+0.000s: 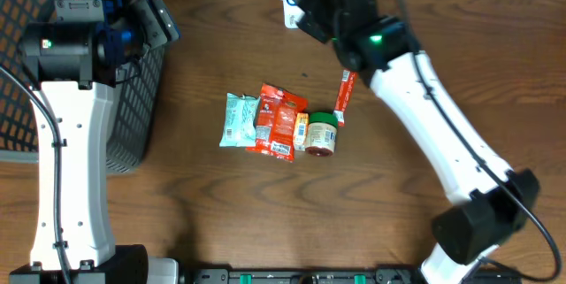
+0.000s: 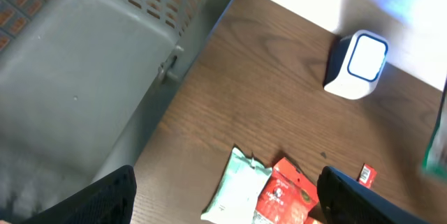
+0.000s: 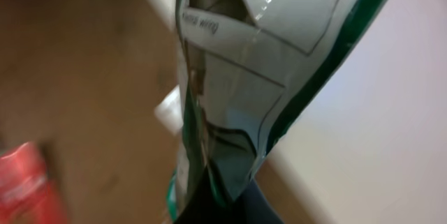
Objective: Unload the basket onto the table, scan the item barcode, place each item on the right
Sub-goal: 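Carry the green packet right and lay it at the table's right side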
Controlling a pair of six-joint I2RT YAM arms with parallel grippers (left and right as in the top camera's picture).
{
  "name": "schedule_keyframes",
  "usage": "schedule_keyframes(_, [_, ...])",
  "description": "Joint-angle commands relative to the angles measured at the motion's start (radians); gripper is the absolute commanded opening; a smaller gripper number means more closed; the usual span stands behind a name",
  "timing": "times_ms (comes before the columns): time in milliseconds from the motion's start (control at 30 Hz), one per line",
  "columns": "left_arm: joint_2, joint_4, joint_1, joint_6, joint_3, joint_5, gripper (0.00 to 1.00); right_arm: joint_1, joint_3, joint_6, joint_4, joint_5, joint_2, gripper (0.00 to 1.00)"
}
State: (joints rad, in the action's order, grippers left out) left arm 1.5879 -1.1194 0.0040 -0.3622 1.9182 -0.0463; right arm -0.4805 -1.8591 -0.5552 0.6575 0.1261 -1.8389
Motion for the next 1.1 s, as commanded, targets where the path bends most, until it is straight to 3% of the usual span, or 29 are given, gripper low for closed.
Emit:
schedule_keyframes(0, [-0.001,-0.002,0.002,0.006,0.005,0.003,0.83,0.105,-0.002,0.285,0.158,-0.138,0.027,0.01])
schedule_keyframes(100, [-0.001,-0.002,0.002,0.005,0.005,0.003,0.83,0.215,0.006,0.331,0.315,-0.238,0.02,0.01])
schedule_keyframes(133, [-0.001,-0.002,0.002,0.005,0.005,0.003,0.83,0.322,0.021,0.33,0.393,-0.323,0.013,0.01])
schedule_keyframes(267, [-0.001,-0.002,0.002,0.006,0.005,0.003,0.83,0.483,0.039,0.3,0.469,-0.353,0.007,0.01])
schedule_keyframes(400, [-0.001,-0.002,0.002,0.005,0.005,0.003,0.83,0.607,0.096,0.183,0.517,-0.352,0.007,0.01])
schedule_keyframes(500, [-0.001,-0.002,0.002,0.006,0.005,0.003,0.83,0.667,0.174,0.141,0.483,-0.352,0.007,0.01])
schedule_keyframes(600, [-0.001,-0.002,0.002,0.006,0.005,0.003,0.83,0.75,0.338,0.07,0.343,-0.343,0.007,0.01])
schedule_keyframes(867, [-0.001,-0.002,0.002,0.006,0.005,0.003,0.84,0.851,0.572,0.088,0.028,-0.273,0.007,0.02])
schedule_keyframes(1033, [-0.001,-0.002,0.002,0.006,0.005,0.003,0.83,0.87,0.585,0.094,-0.003,-0.264,0.007,0.26])
schedule_keyframes(1067, [-0.001,-0.002,0.002,0.005,0.005,0.003,0.83,0.87,0.585,0.116,-0.008,-0.238,0.007,0.54])
